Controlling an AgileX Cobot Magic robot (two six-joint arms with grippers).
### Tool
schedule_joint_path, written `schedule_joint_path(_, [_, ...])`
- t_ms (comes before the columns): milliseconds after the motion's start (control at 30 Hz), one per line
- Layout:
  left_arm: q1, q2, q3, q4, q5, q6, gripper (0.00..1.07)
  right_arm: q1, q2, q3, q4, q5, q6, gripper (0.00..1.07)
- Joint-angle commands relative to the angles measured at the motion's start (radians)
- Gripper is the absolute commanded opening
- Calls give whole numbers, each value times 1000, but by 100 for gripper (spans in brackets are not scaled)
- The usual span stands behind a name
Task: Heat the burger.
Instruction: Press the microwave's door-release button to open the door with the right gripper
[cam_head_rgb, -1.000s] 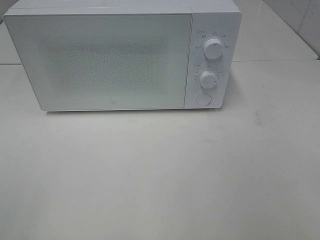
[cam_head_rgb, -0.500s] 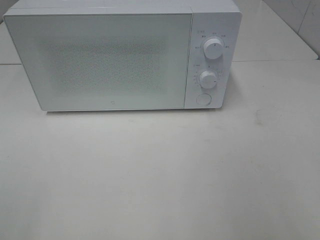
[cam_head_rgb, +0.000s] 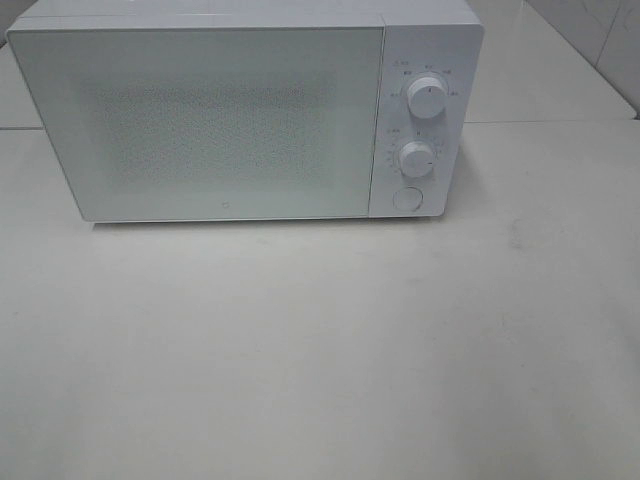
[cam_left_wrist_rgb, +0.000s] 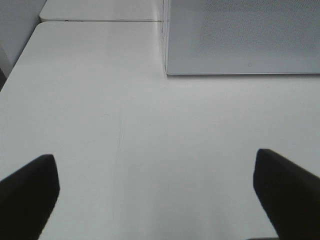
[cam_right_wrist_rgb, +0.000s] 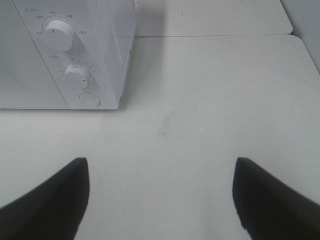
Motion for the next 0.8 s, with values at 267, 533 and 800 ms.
schedule_joint_path(267, [0, -14, 3, 3, 0, 3, 98, -2, 224, -6, -4, -237, -4, 76])
schedule_joint_path(533, [0, -14, 3, 3, 0, 3, 98, -2, 393, -1, -5, -414, -4, 76])
schedule_joint_path(800, [0, -14, 3, 3, 0, 3, 98, -2, 517, 93, -5, -730, -5, 76])
